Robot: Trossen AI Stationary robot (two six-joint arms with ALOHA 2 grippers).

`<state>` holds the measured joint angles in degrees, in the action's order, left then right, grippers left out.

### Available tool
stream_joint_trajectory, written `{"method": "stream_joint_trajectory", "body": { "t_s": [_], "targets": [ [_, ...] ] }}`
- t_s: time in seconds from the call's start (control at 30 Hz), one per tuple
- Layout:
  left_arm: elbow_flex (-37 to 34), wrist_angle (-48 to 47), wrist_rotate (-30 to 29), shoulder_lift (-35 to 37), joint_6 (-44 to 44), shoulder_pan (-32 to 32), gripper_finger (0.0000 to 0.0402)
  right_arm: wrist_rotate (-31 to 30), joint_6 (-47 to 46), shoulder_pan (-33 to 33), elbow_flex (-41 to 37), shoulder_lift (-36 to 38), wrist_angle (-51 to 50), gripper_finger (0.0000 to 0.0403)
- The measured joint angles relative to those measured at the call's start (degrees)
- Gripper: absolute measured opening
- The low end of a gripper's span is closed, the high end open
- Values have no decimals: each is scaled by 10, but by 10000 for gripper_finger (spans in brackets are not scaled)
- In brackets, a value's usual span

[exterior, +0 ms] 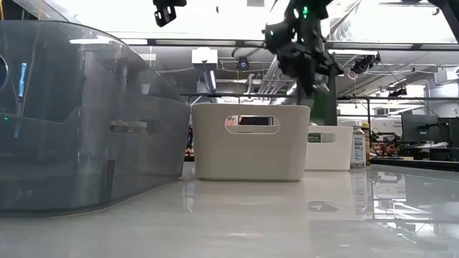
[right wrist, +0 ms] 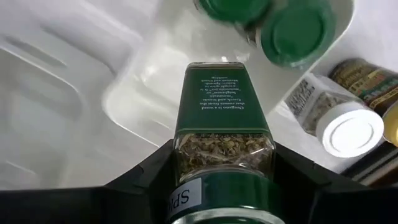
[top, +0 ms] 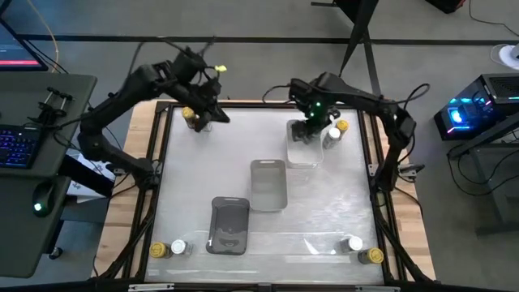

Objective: Sort spices by type
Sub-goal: Put the green seasoning bottle into the white bin

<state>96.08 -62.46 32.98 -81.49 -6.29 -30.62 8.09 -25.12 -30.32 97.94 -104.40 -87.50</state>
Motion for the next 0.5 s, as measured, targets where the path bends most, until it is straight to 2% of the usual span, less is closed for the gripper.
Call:
{"method": "stream_joint_trajectory", "body": {
  "t_s": [0.13, 0.27, 0.5],
  "targets": [
    [-93, 121, -60, 21, 69, 63, 0, -4, 12, -6, -43, 0, 50, 195],
    [-177, 228, -87, 40, 126, 115, 0, -4, 3, -6, -80, 0, 108, 195],
    [-243, 260, -123, 71, 153, 159, 0, -3, -58, -16, -147, 0, 195, 195]
  ]
}}
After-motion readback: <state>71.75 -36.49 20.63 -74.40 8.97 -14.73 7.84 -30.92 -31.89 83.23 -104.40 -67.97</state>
